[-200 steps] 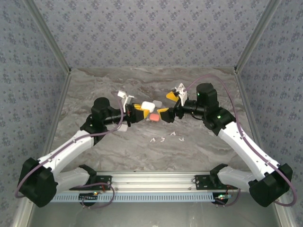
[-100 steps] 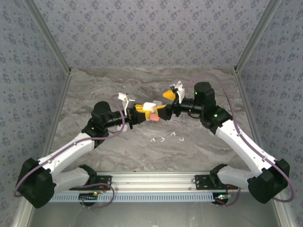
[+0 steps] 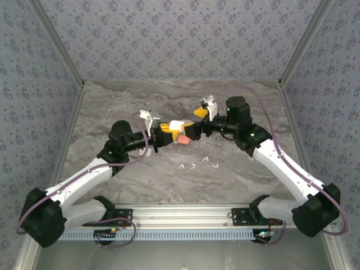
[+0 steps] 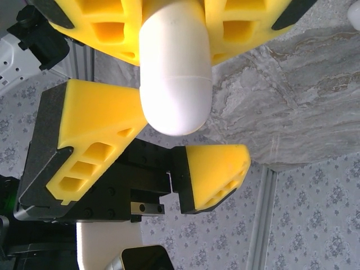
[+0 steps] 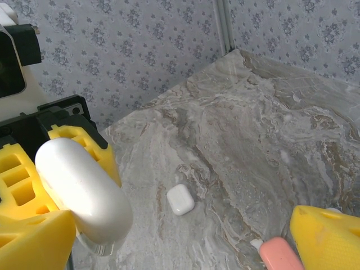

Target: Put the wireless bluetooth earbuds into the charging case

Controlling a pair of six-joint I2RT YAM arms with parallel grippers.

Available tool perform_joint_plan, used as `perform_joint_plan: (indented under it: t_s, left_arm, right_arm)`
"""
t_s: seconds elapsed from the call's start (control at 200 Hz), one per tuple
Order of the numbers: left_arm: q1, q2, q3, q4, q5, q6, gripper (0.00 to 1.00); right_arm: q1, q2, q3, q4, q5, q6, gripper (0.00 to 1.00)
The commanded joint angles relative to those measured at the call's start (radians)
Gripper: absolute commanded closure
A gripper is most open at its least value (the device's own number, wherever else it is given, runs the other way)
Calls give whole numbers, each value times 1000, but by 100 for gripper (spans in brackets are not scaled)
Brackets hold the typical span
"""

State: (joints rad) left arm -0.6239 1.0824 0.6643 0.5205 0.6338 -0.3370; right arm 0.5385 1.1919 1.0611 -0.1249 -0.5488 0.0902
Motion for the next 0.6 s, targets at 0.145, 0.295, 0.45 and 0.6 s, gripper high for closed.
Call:
perform_joint_plan:
  t_s: [0.145, 0.295, 0.45, 0.6]
  left_arm:
    - [-11, -7, 16, 46, 34, 34, 100]
    - [-13, -4, 17, 37, 33, 40, 100]
    - [-13, -1, 21, 28, 32, 45, 100]
    - [-13, -4, 19, 13, 19, 52, 100]
  right_arm:
    - [-20, 24, 53, -15, 48, 19, 0]
    - [-34, 38, 68, -10, 37, 22, 0]
    - [-44, 49, 82, -14, 18, 23, 0]
    - [-55, 30, 82, -25, 4, 24, 0]
